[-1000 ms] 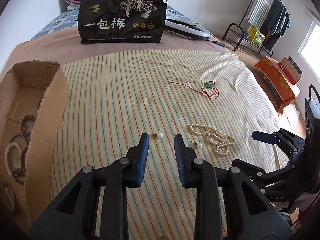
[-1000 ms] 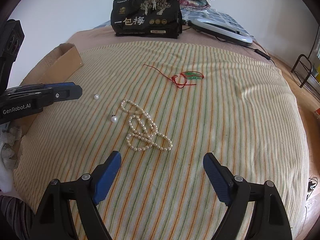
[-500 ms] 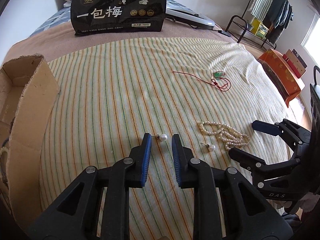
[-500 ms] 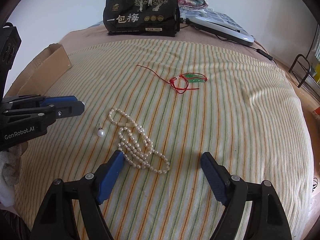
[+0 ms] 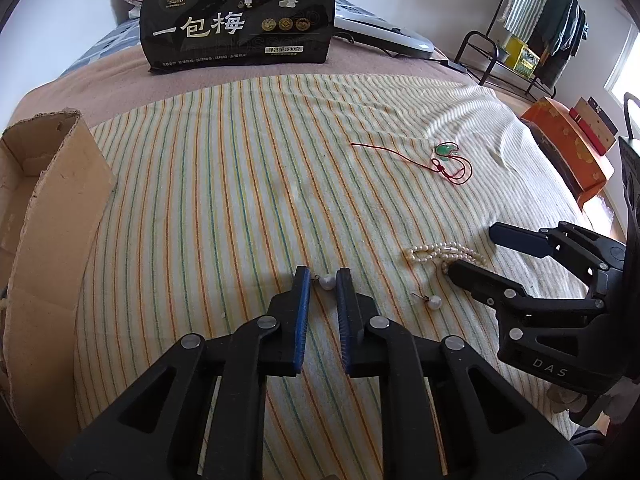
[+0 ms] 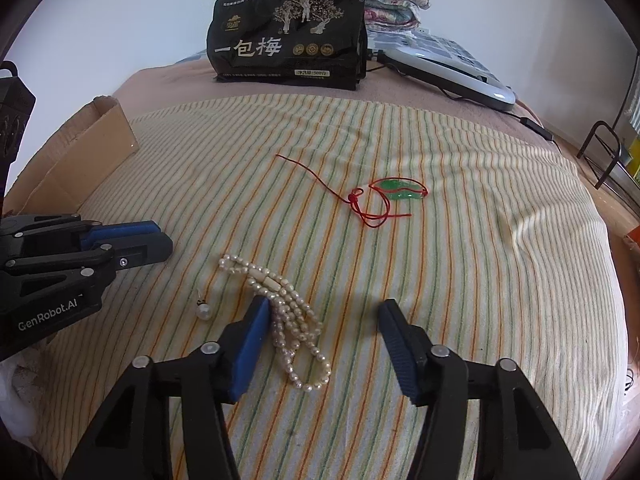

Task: Organize jewelry
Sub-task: 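Close the left tool on a small pearl while the right tool grasps the pearl strand, then lift the pearl and pearl strand and carry both over the box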

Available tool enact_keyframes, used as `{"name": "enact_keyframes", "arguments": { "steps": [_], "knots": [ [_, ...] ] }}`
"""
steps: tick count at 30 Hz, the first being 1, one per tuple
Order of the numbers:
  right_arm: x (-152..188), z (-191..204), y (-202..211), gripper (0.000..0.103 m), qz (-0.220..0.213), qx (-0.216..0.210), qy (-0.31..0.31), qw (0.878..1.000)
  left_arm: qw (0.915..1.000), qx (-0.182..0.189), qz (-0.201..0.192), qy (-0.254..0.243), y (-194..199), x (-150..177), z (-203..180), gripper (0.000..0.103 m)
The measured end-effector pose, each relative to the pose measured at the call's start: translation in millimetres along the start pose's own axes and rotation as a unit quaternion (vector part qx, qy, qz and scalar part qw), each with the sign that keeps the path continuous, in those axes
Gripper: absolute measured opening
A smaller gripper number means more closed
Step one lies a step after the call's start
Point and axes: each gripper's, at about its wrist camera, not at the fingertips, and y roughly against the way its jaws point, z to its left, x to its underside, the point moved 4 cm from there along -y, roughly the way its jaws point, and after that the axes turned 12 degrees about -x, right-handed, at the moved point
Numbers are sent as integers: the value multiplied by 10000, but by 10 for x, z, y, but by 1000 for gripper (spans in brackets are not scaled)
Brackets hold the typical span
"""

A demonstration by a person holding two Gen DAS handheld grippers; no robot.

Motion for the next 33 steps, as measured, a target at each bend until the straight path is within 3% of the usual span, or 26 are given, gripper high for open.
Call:
{"name": "enact_keyframes", "arguments": {
  "steps": [1, 4, 7, 19, 33],
  "knots": [
    [-13, 15, -3, 36, -8, -94, -6, 10000, 10000, -6, -10, -6, 2, 2, -3, 11],
    [-45, 45, -14, 13, 1, -244, -55, 9997, 10000, -6, -24, 9, 8, 0, 1, 9],
    [-56, 71, -26, 5, 0, -268, -69, 9996, 10000, -33, -44, 19, 20, -4, 2, 9],
    [-71, 73, 105, 5, -146, -358, -268, 9989, 9998, -93, -171, 100, 179, -45, 49, 9],
    [-203, 102, 547, 5, -502, -242, -296, 9980, 9985, -92, -496, 191, 571, -113, 140, 9]
  ]
}}
